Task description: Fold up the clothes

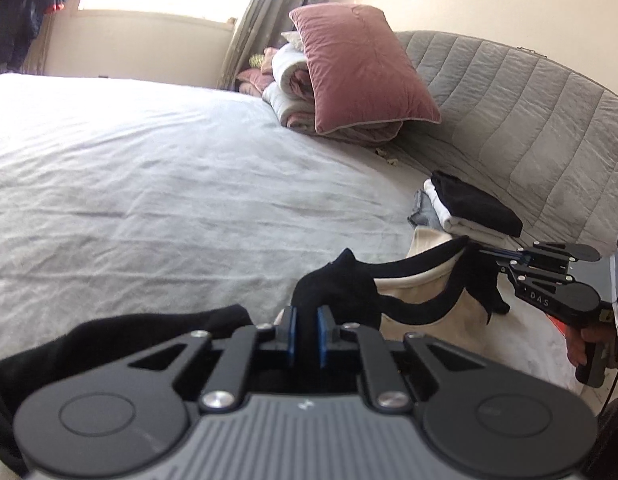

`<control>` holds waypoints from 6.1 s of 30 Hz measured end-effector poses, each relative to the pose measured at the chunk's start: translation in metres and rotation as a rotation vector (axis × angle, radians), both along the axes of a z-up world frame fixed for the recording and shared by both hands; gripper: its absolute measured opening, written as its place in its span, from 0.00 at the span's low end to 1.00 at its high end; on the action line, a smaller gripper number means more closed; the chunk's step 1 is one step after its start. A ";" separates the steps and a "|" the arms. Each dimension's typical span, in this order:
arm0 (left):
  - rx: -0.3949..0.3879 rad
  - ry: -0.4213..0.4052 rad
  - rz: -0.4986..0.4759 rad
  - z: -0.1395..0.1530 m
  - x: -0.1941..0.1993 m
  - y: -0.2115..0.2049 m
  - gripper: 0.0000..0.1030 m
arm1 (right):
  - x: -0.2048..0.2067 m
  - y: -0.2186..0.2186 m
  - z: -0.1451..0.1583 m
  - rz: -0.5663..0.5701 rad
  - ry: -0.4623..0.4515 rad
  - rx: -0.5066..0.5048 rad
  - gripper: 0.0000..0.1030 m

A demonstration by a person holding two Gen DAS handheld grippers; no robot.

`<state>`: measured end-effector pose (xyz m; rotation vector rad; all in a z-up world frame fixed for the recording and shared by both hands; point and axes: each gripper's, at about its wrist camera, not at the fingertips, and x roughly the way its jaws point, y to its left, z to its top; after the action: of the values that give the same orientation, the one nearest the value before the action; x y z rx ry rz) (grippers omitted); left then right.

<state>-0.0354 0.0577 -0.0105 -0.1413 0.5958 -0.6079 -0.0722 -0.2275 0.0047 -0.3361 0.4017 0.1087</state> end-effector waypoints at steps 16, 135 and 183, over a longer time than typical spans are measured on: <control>-0.054 -0.333 0.199 0.092 -0.051 0.008 0.09 | -0.044 0.022 0.087 -0.109 -0.319 0.025 0.06; 0.359 0.234 0.115 -0.040 0.093 0.028 0.12 | 0.078 0.134 -0.054 0.193 0.271 0.006 0.68; 0.021 0.289 0.281 -0.029 0.125 0.047 0.43 | 0.050 0.058 -0.001 0.091 0.139 0.075 0.11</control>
<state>0.0893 0.1051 -0.0394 -0.2915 0.8445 -0.3093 -0.0219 -0.1692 0.0040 -0.2734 0.5188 0.2368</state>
